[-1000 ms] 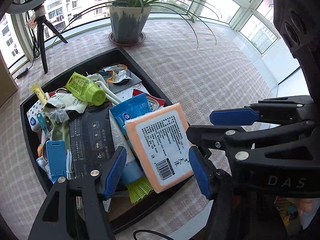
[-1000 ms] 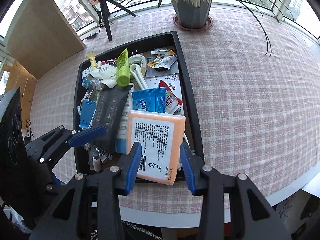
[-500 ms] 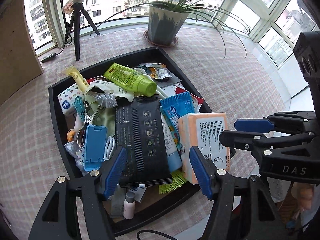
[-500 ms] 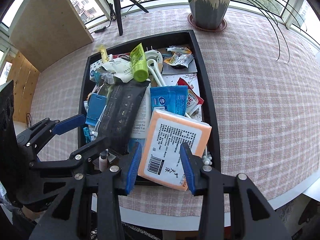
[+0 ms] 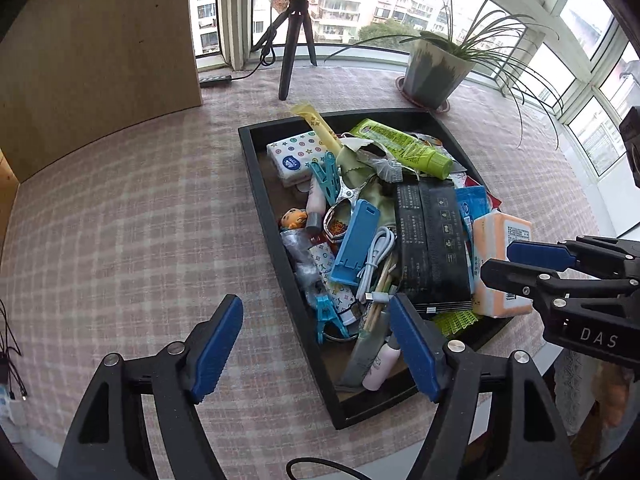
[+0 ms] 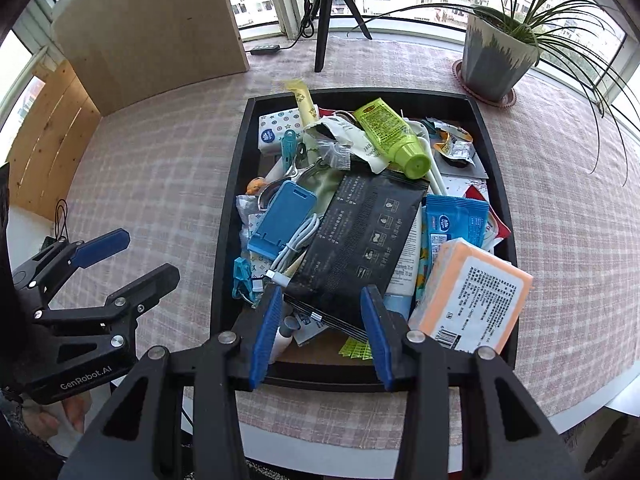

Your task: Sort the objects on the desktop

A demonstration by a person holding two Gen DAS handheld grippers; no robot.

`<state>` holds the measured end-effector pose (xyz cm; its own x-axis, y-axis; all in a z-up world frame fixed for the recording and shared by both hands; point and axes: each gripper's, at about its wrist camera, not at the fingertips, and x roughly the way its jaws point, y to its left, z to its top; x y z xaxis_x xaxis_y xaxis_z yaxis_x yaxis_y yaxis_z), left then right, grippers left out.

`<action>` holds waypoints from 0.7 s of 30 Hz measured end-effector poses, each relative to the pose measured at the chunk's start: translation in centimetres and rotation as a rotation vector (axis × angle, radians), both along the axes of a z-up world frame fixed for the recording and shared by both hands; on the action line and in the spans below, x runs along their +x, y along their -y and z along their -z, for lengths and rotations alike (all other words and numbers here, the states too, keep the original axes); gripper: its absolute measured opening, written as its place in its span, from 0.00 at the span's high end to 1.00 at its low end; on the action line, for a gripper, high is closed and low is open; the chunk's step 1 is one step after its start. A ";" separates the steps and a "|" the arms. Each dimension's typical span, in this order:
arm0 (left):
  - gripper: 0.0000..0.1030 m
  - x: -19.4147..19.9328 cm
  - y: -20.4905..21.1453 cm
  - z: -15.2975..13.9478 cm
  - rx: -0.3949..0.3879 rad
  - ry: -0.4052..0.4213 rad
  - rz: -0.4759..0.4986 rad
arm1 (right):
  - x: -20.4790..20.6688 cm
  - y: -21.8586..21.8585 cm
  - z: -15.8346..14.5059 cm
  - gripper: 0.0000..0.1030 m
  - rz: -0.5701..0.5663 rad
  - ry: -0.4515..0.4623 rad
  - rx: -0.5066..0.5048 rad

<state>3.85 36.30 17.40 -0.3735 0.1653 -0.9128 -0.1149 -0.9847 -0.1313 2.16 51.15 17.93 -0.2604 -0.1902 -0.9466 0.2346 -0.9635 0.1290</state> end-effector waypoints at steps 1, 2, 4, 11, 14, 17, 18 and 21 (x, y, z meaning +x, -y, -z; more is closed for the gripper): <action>0.28 0.4 1.1 0.2 -0.009 0.005 -0.016 | 0.3 1.2 0.1 0.60 -0.001 -0.002 -0.010; 0.28 0.8 2.2 0.4 -0.014 0.009 -0.029 | 0.6 2.3 0.2 0.60 -0.003 -0.005 -0.017; 0.28 1.6 4.7 0.5 -0.020 0.006 -0.054 | 1.2 4.7 0.3 0.60 -0.001 -0.022 -0.018; 0.28 4.0 12.6 0.9 -0.053 -0.004 -0.123 | 3.3 12.4 1.1 0.59 0.004 -0.084 -0.001; 0.28 4.8 15.5 1.2 -0.056 -0.003 -0.155 | 4.0 15.3 0.8 0.56 0.001 -0.139 0.026; 0.28 5.5 18.2 1.4 -0.052 -0.005 -0.190 | 4.4 17.5 0.7 0.55 0.010 -0.148 -0.005; 0.28 5.7 18.9 1.5 -0.058 -0.008 -0.200 | 4.6 18.2 0.7 0.54 0.013 -0.151 -0.012; 0.28 6.1 21.2 1.6 -0.048 -0.006 -0.225 | 5.1 20.0 0.9 0.54 0.026 -0.172 -0.012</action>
<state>9.98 15.14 15.78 -0.4015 0.0333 -0.9152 0.1075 -0.9907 -0.0832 7.24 31.19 17.00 -0.4232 -0.1920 -0.8854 0.2293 -0.9682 0.1004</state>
